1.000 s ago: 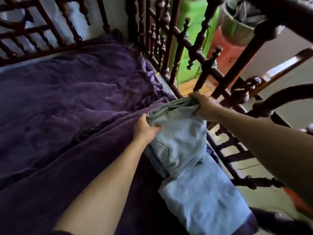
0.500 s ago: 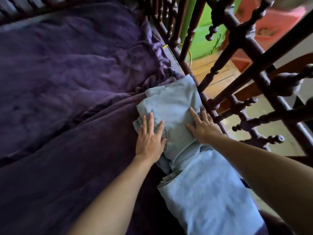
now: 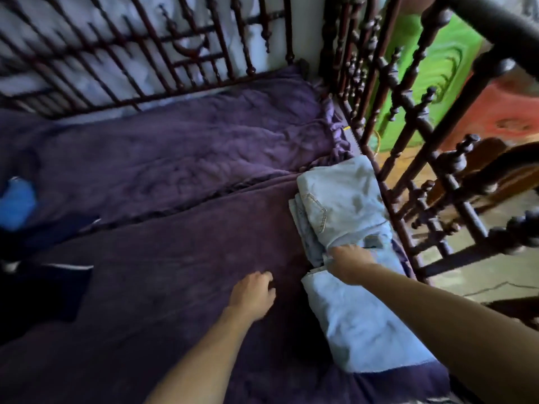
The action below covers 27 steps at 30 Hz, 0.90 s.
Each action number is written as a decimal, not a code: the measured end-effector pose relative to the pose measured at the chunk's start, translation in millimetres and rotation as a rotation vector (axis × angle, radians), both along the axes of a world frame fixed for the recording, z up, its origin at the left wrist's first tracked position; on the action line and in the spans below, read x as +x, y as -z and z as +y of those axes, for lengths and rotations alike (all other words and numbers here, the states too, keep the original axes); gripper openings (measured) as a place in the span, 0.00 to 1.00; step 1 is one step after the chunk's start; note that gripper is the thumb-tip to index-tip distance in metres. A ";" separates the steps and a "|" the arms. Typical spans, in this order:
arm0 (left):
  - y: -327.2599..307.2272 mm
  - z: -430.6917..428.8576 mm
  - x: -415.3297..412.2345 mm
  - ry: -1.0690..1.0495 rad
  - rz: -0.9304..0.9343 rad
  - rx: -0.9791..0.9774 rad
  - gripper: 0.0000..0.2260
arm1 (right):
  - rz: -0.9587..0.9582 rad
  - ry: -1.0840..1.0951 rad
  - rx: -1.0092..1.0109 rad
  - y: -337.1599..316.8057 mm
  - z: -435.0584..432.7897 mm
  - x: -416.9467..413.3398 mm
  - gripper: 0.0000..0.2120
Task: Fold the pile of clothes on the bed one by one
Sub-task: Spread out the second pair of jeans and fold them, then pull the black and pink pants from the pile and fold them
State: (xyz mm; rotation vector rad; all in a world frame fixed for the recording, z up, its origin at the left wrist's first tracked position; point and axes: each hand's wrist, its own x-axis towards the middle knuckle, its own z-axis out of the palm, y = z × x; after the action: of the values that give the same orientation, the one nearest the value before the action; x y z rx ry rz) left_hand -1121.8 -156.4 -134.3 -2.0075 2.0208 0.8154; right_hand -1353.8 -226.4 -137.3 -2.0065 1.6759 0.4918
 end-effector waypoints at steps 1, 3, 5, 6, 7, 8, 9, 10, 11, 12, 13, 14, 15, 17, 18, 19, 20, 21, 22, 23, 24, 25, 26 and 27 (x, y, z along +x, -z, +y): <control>-8.9 21.4 13.8 -0.046 -0.011 -0.003 0.14 | -0.010 -0.053 -0.016 -9.3 8.4 14.4 0.16; -27.3 60.6 42.7 -0.133 -0.025 -0.014 0.13 | -0.041 -0.154 -0.046 -28.9 23.5 45.8 0.14; -47.2 95.2 72.6 -0.238 -0.024 -0.034 0.13 | -0.082 -0.251 -0.084 -48.5 35.7 81.7 0.15; -57.7 111.7 88.1 -0.294 -0.020 -0.048 0.13 | -0.100 -0.303 -0.103 -58.0 41.4 101.4 0.15; -67.6 127.5 104.3 -0.348 -0.018 -0.069 0.12 | -0.111 -0.352 -0.117 -66.8 47.1 121.7 0.14; -76.9 142.7 120.9 -0.400 -0.021 -0.096 0.12 | -0.121 -0.398 -0.128 -75.2 52.8 142.9 0.14; -85.2 158.3 138.0 -0.445 -0.027 -0.126 0.12 | -0.130 -0.442 -0.139 -83.1 59.0 164.8 0.14; -92.4 174.3 155.1 -0.487 -0.036 -0.158 0.11 | -0.140 -0.487 -0.150 -90.6 66.1 187.5 0.15; -98.4 190.1 172.2 -0.525 -0.047 -0.187 0.11 | -0.148 -0.530 -0.158 -97.4 73.4 210.7 0.15; -103.2 205.9 189.0 -0.561 -0.058 -0.208 0.12 | -0.154 -0.570 -0.163 -103.5 81.1 234.2 0.15; -107.0 221.8 206.2 -0.598 -0.070 -0.222 0.12 | -0.159 -0.610 -0.166 -108.5 89.7 258.8 0.16; -109.7 237.6 223.5 -0.632 -0.085 -0.226 0.13 | -0.162 -0.649 -0.167 -112.9 99.0 283.5 0.16; -111.7 253.1 241.6 -0.661 -0.098 -0.224 0.14 | -0.164 -0.683 -0.170 -116.5 108.9 308.4 0.16; -113.3 283.7 281.0 -0.718 -0.098 -0.207 0.15 | -0.173 -0.739 -0.178 -120.7 130.2 359.4 0.17; -112.5 298.6 301.9 -0.749 -0.087 -0.199 0.15 | -0.176 -0.759 -0.186 -120.5 141.1 384.5 0.17; -111.1 313.4 323.7 -0.776 -0.075 -0.198 0.15 | -0.177 -0.782 -0.196 -119.0 152.2 409.7 0.16; -109.7 327.4 345.7 -0.796 -0.061 -0.200 0.14 | -0.176 -0.806 -0.199 -116.8 163.4 434.7 0.16; -108.1 341.1 368.2 -0.815 -0.043 -0.203 0.13 | -0.175 -0.821 -0.186 -113.9 174.5 459.1 0.16; -107.4 353.6 390.8 -0.837 -0.027 -0.202 0.13 | -0.175 -0.825 -0.169 -110.3 185.1 483.7 0.17; -107.7 365.5 413.5 -0.859 -0.019 -0.200 0.13 | -0.170 -0.830 -0.154 -106.7 195.0 508.6 0.17; -108.1 377.4 435.4 -0.876 -0.016 -0.194 0.14 | -0.162 -0.842 -0.139 -104.2 204.9 532.6 0.17; -109.2 388.5 456.1 -0.887 -0.015 -0.188 0.14 | -0.154 -0.857 -0.128 -102.9 214.8 555.2 0.17; -112.1 398.9 476.1 -0.899 -0.022 -0.184 0.13 | -0.152 -0.869 -0.118 -102.9 224.6 576.8 0.17; -116.4 408.8 495.7 -0.907 -0.036 -0.177 0.13 | -0.154 -0.875 -0.109 -103.3 234.7 597.7 0.17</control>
State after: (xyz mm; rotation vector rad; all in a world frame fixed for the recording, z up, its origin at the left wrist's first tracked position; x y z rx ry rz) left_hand -626.1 252.4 -17.8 -3.0383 1.1117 0.7136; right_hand -756.1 8.3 -34.0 -2.7214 0.6723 0.5069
